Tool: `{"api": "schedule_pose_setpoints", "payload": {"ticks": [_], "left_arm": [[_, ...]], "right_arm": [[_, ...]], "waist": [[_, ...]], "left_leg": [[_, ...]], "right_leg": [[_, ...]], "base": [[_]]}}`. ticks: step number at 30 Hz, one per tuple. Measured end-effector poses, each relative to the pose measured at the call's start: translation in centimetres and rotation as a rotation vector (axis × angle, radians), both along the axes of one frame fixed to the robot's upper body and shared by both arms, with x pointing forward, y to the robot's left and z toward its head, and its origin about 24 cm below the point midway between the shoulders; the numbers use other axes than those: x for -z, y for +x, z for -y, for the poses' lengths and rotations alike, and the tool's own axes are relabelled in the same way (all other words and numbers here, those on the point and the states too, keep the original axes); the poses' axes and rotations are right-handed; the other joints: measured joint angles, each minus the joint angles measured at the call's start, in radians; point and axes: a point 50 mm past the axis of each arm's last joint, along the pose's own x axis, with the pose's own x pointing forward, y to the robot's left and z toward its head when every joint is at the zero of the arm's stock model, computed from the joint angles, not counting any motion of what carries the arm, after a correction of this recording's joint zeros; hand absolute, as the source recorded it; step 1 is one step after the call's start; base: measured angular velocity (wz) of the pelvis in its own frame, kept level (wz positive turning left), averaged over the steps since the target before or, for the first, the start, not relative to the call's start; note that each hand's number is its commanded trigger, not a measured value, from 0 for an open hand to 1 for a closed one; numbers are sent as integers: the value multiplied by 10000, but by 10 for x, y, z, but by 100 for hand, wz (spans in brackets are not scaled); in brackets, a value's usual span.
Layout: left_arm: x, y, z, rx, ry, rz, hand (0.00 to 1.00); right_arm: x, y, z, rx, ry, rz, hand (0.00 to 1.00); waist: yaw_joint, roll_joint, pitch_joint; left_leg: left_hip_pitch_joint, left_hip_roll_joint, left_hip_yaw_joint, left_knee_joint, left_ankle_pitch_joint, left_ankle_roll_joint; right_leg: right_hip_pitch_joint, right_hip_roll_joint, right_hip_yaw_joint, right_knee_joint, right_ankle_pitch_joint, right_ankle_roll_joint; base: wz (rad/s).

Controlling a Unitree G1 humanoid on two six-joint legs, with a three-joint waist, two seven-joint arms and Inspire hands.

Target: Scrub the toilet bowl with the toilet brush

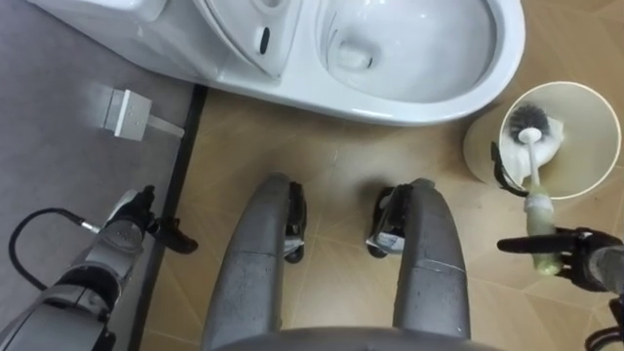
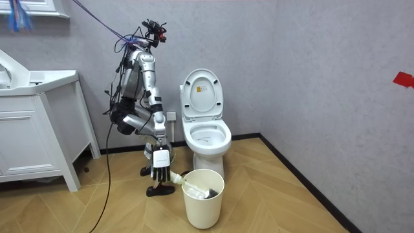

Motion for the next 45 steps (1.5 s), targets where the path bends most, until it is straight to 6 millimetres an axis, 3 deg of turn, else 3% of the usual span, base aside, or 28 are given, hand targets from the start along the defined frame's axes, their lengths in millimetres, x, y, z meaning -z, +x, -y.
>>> {"api": "schedule_pose_setpoints", "payload": {"ticks": [9,10,13,14,15,16,38,45], "left_arm": [[-9,19,6,22,-237,535,0],[-10,21,6,40,-238,592,0],[-13,26,7,-115,-447,807,0],[-14,28,8,-221,-559,898,0],[-15,29,8,-283,-628,940,0],[-15,30,9,-359,-739,1020,0],[-19,36,18,-474,-1386,1717,0],[-18,35,20,-394,-1426,1742,0]], "right_arm": [[-1,6,-1,799,-59,472,0],[-1,6,-2,894,-62,505,4],[-2,8,-2,1129,-12,655,38],[-2,9,-2,1135,-7,703,58],[-3,10,-2,1121,-13,720,90],[-3,11,-2,1115,-30,739,100],[-6,18,-4,2826,376,1569,100],[-4,11,-2,3082,152,1105,100]], "waist": [[-22,111,14],[-23,119,17],[-57,120,18],[-50,124,20],[-50,135,27],[-49,156,41],[-282,143,108],[-296,128,114]], "left_leg": [[-398,-81,94,32,12,23],[-409,-91,94,48,11,21],[-448,-167,81,70,9,17],[-484,-159,88,77,9,17],[-496,-152,88,89,8,16],[-504,-147,87,103,4,13],[-533,-131,87,102,-2,19],[-535,-78,87,99,-3,16]], "right_leg": [[-481,-134,52,176,-39,-20],[-498,-150,50,212,-61,-28],[-560,-206,69,303,-126,-14],[-607,-197,80,310,-128,-16],[-619,-191,79,315,-128,-16],[-625,-187,78,323,-128,-16],[-637,-167,71,288,-127,-9],[-633,-107,67,245,-117,-7]], "base": [[2],[6],[6],[0],[0],[0],[0],[-1]]}}
